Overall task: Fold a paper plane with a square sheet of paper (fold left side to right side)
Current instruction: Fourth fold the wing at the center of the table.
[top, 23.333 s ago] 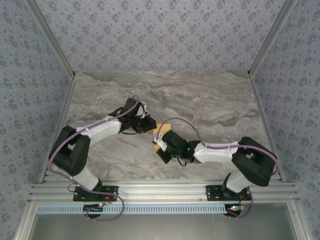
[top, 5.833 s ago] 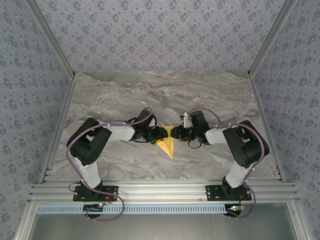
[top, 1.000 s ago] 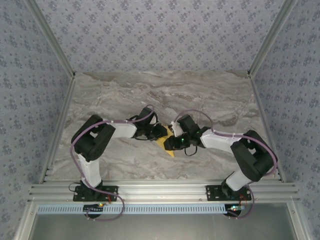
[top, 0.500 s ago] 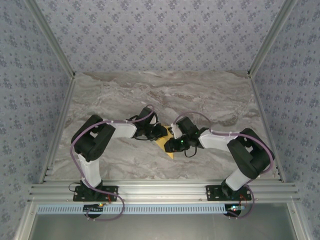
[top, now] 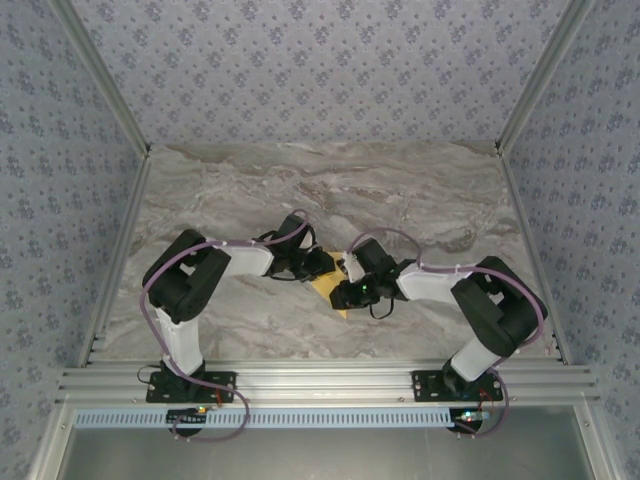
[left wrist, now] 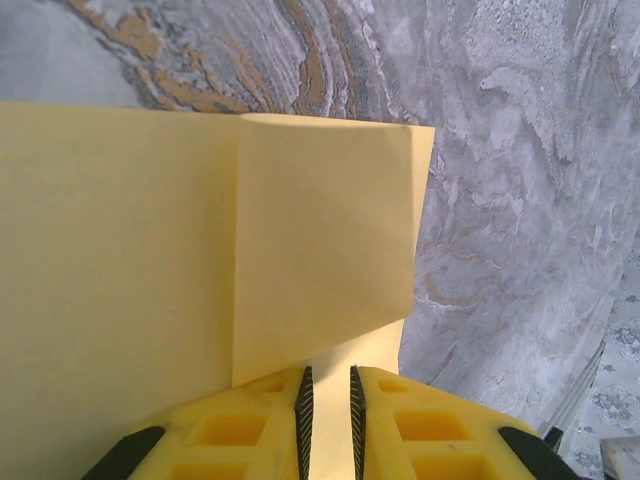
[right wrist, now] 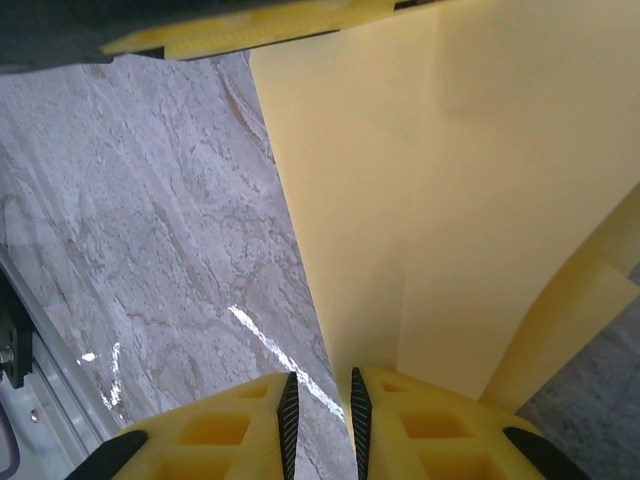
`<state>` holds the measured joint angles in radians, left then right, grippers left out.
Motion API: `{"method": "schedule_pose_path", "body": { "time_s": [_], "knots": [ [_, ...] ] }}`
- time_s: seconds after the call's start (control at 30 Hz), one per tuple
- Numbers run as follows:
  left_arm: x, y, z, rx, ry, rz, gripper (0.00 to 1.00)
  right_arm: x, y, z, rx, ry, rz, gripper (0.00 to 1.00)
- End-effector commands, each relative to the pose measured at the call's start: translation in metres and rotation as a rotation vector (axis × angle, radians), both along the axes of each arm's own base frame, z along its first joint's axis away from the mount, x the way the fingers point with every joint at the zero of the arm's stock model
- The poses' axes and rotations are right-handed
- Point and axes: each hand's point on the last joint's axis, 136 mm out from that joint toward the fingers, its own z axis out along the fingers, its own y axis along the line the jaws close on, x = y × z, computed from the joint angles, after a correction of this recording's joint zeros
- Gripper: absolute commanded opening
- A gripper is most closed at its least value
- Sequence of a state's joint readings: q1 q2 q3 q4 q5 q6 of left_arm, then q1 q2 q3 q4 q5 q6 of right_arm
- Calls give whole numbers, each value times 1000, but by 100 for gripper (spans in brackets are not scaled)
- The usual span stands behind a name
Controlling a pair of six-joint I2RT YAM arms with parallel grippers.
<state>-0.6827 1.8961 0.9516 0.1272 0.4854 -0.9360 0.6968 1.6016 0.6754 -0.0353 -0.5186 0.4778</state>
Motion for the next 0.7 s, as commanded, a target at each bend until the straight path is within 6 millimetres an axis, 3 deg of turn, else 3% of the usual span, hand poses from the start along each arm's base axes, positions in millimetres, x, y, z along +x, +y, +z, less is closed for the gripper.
{"method": "schedule_pose_path", "body": {
  "time_s": [0.0,0.47,0.57,0.67],
  "knots": [
    [-17,23,-35,126,80,15,20,-16,-15,-15,-86,49,7,23],
    [-16,26,-37,133,85,22,19,-45,-37,-20,-192,77,46,19],
    [-16,27,-38,133,86,25,19,-44,-34,-12,-153,62,35,19],
    [-16,26,-38,130,87,23,19,-34,-22,10,-70,29,27,19]
  ]
}}
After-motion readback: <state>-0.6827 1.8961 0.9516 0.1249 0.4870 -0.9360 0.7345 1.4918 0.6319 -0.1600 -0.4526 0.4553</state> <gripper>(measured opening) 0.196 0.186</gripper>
